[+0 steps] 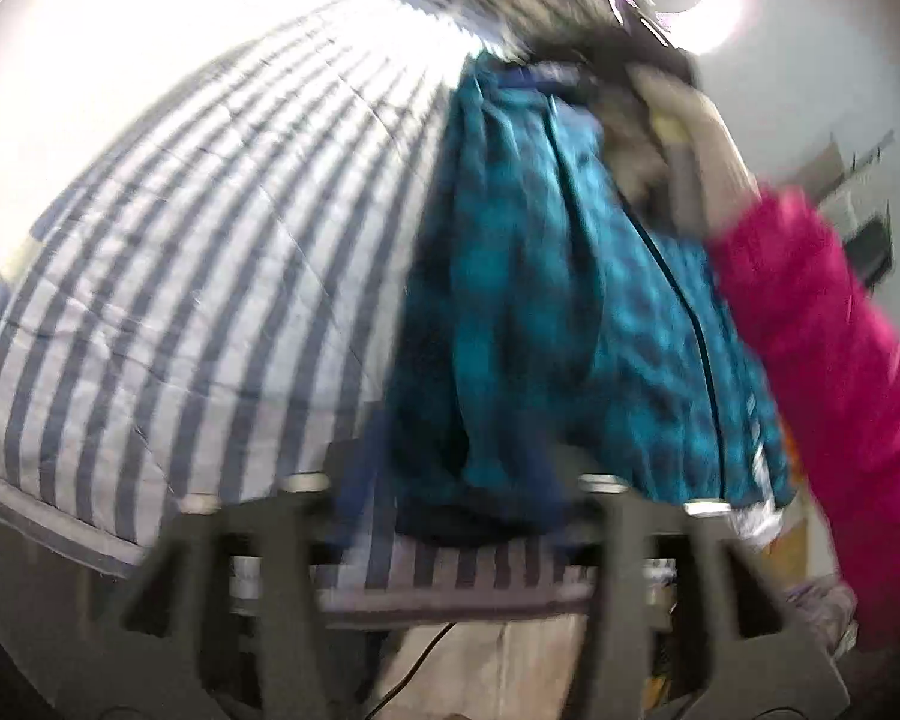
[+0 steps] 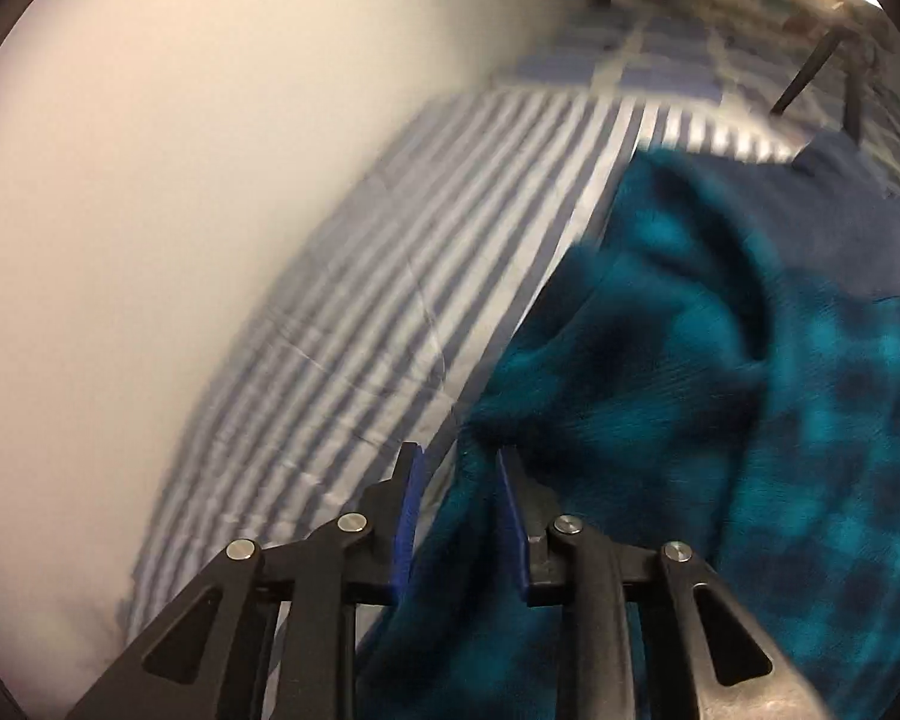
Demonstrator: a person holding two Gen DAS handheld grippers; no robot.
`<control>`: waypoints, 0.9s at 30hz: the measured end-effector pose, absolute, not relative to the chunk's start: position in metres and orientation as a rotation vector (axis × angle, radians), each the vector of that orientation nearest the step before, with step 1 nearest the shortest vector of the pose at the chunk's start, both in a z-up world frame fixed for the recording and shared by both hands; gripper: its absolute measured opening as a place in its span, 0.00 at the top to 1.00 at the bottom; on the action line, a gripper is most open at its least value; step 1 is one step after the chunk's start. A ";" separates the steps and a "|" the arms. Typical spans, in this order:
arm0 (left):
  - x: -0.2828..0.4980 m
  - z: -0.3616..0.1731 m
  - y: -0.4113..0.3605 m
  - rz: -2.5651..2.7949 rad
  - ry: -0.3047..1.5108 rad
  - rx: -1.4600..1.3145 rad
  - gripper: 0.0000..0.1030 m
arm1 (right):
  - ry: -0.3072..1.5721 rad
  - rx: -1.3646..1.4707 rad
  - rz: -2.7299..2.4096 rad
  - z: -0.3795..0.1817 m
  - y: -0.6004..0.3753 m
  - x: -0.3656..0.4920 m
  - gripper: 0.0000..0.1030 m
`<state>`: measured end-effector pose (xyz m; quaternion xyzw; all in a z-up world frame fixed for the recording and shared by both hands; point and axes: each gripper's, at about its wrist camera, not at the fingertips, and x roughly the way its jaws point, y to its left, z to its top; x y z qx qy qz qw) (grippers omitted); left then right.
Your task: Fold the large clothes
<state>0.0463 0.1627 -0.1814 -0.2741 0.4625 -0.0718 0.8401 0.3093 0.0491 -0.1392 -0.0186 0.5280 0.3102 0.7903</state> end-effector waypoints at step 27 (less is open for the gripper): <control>0.063 -0.182 0.132 -0.157 1.024 -0.542 0.97 | 1.158 -0.076 0.677 -0.129 -0.030 0.215 0.58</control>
